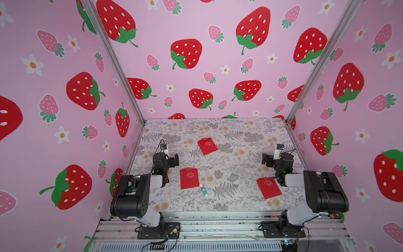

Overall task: Seal the envelope with a glue stick
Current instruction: Pick up the glue stick from the center of the board.

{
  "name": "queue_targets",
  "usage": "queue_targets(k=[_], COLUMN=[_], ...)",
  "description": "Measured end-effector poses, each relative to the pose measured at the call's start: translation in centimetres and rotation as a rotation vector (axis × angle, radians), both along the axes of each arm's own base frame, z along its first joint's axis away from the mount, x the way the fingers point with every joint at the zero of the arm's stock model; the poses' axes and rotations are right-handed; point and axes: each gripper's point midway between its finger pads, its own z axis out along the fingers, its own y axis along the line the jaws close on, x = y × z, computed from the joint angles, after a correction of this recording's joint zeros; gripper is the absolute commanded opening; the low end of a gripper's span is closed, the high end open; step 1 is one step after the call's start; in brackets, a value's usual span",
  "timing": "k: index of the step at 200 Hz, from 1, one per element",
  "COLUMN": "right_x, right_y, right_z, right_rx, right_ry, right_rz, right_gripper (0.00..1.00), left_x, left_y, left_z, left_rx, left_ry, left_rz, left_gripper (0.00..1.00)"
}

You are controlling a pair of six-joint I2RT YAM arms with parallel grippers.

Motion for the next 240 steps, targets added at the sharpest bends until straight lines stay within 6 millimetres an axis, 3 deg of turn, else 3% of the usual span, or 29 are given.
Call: queue_targets(k=[175, 196, 240], right_x=[-0.1, 0.1, 1.1], right_y=[-0.2, -0.1, 1.7], right_z=[0.3, 2.8, 11.4], right_rx=[-0.011, -0.032, 0.003], right_ry=[0.015, -0.004, -0.098], right_rz=[-0.017, -0.035, -0.026], right_gripper=[0.99, 0.99, 0.99], left_x=[-0.2, 0.0, 0.2], left_y=[0.5, 1.0, -0.5], left_z=[-0.1, 1.3, 6.0], left_rx=[0.016, 0.056, 0.127], left_ry=[0.026, 0.042, 0.053], left_rz=[0.04, 0.096, 0.206], left_gripper=[1.0, 1.0, 0.95])
